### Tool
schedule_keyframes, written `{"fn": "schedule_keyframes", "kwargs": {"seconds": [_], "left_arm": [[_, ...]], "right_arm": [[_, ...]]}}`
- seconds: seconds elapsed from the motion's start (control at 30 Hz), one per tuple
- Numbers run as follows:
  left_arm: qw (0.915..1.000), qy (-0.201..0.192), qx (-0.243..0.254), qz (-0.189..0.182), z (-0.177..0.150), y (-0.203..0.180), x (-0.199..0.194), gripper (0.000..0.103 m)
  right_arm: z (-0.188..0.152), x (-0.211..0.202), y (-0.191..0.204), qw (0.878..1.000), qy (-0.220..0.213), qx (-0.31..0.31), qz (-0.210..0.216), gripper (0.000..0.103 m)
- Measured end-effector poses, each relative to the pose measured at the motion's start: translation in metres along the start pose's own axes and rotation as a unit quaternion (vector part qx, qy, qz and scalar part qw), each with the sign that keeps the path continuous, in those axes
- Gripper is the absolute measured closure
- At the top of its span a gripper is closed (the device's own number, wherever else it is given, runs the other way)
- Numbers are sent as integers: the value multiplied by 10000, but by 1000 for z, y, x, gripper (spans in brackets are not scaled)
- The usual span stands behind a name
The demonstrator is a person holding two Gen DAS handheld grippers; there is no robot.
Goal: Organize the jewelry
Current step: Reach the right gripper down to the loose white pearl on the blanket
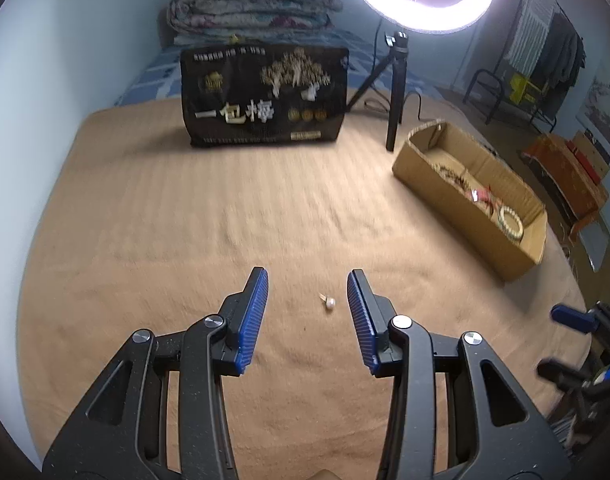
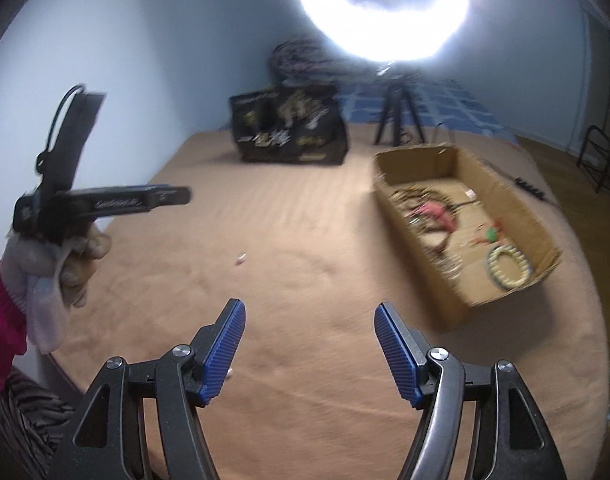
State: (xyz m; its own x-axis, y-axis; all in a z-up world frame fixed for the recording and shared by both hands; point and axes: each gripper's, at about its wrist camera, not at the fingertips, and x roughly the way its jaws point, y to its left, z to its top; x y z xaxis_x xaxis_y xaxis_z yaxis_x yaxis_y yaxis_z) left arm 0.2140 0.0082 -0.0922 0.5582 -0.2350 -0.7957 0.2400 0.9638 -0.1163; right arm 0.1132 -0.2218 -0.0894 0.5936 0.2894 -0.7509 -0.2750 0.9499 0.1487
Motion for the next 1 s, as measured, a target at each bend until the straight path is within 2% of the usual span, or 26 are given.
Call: {"fn": "schedule_keyframes", "kwargs": {"seconds": [0.07,0.27,0.63,0.73,0.9,1.0], "left_arm": [[9999,83,111,-41,-8,-4,6,61],[9990,306,310,-118,-26,-14,23,61],[9974,563,404,-203,-40,-24,52,62],[9975,587,346,-206,-40,-24,60,66],[9978,593,264,-166,-38,-22,73,67],[9980,575,221,-153,-36,-22,80,67]], "right_arm": [[-12,11,11,9998,111,-67,154,43],[-46,45,42,9961,580,-546,375,55],[-66,80,68,9903,897,-916,543,64],[-68,87,74,9889,933,-1026,528,65],[-74,95,84,9858,970,-1308,410,65],[-75,95,86,9853,913,-1403,332,69]]}}
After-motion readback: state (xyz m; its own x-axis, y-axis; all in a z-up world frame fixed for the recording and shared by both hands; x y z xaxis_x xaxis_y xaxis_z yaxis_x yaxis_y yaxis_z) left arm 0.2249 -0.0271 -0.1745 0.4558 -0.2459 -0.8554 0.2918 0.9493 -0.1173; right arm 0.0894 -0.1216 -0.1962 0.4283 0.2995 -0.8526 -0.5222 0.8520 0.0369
